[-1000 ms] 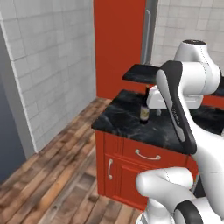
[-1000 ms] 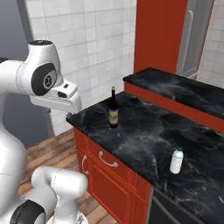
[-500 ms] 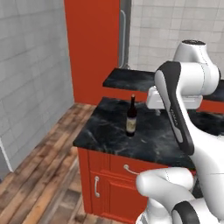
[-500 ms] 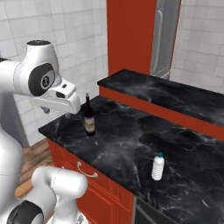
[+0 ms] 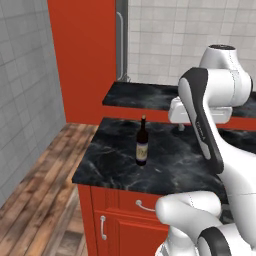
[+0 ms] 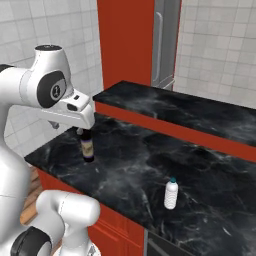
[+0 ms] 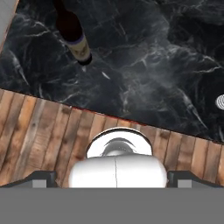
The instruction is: Place the drinks on the dining counter in a tight cluster.
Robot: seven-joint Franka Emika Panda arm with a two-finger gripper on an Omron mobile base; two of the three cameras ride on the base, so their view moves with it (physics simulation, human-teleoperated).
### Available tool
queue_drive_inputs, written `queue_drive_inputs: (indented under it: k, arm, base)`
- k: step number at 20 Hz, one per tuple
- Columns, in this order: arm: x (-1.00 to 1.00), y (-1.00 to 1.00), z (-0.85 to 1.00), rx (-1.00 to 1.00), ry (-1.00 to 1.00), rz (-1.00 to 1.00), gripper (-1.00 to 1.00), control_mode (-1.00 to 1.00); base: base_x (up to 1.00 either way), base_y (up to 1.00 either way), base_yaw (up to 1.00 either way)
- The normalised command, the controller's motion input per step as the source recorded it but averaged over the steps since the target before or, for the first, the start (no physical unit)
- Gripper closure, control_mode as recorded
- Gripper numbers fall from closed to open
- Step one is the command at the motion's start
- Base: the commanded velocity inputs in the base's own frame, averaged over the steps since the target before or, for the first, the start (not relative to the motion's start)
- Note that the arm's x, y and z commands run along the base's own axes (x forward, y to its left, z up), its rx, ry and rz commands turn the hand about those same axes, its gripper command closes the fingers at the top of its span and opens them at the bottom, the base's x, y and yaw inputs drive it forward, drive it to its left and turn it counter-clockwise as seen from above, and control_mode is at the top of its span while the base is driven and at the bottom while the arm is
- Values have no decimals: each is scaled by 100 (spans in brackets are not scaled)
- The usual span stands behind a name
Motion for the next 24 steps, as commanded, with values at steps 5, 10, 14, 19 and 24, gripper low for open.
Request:
queue_drive_inputs:
  k: [5,10,14,19,24]
  arm:
    - [0,0,0,0,0,0,-100,100]
    - [0,0,0,0,0,0,-100,100]
    - [32,4,-5,1,-2,11,-100,-100]
    - [100,1,-23,12,-14,48,-100,-100]
    - [87,0,-2,4,-26,49,-100,-100]
  base:
    - [0,0,0]
    - [0,0,0]
    - [7,1,0]
    - [0,0,0]
    - [0,0,0]
